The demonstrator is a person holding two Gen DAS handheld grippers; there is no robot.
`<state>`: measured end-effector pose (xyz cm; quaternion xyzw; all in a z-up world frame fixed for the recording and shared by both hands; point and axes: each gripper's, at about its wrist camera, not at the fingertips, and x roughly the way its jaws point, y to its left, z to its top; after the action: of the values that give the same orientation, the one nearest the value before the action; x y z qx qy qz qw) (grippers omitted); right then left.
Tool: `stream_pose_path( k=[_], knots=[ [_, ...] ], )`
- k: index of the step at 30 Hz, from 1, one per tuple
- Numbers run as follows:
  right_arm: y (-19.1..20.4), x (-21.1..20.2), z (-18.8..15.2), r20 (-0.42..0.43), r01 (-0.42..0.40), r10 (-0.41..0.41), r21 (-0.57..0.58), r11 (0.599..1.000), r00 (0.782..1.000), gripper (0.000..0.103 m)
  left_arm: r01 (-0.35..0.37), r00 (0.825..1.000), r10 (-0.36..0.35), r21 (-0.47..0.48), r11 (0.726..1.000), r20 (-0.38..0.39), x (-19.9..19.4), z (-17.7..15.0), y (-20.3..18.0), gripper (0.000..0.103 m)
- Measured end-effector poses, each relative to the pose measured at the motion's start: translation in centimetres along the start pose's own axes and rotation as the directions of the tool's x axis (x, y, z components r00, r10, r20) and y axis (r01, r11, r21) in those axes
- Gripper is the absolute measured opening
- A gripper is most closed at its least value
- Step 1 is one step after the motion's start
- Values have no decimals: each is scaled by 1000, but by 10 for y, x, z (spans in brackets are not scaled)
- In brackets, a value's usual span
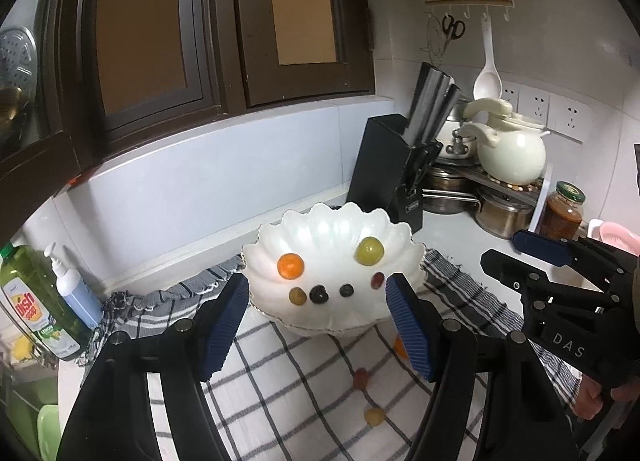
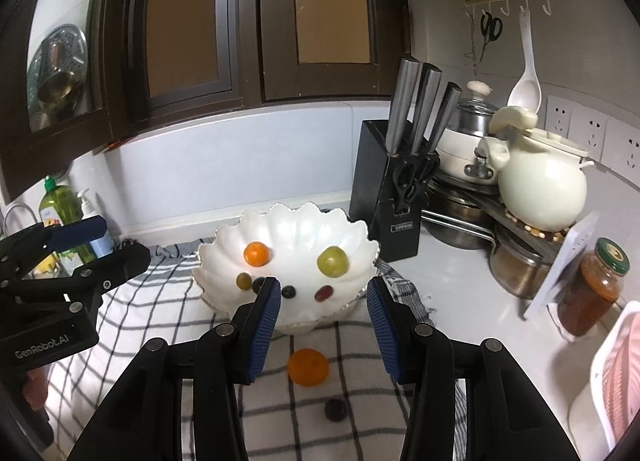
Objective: Organize fruits
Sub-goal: 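Lift both open grippers out of the bowl and back over the cloth, then lower the right gripper to another dark plum while the left approaches a small olive fruit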
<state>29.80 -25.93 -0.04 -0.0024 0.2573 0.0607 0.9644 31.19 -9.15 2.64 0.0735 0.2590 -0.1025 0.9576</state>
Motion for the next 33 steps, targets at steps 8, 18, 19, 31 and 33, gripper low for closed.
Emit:
stream_pose_path(
  k=[8,18,19,31,33],
  knots=[
    [-1,-19,-19,11,15,-14,-26,1000,1000,46,1,1000,-1,-7,1000,-2,-13,-20,-9,70],
    [4,-31,-41,33,22,-19,-76,997,999,46,8,1000,-9,-30,1000,-20,-19,-47,-15,70],
    [5,-31,-44,30,18,-15,-80,997,999,46,7,1000,-7,-29,1000,-26,-18,-50,-16,69],
    [8,-14,-75,-45,-20,15,-100,995,999,46,-7,998,7,5,1000,-61,-11,-81,-27,67],
    [9,-11,-79,-60,-18,12,-107,994,998,46,-13,998,13,8,1000,-62,-9,-85,-29,65]
  ],
)
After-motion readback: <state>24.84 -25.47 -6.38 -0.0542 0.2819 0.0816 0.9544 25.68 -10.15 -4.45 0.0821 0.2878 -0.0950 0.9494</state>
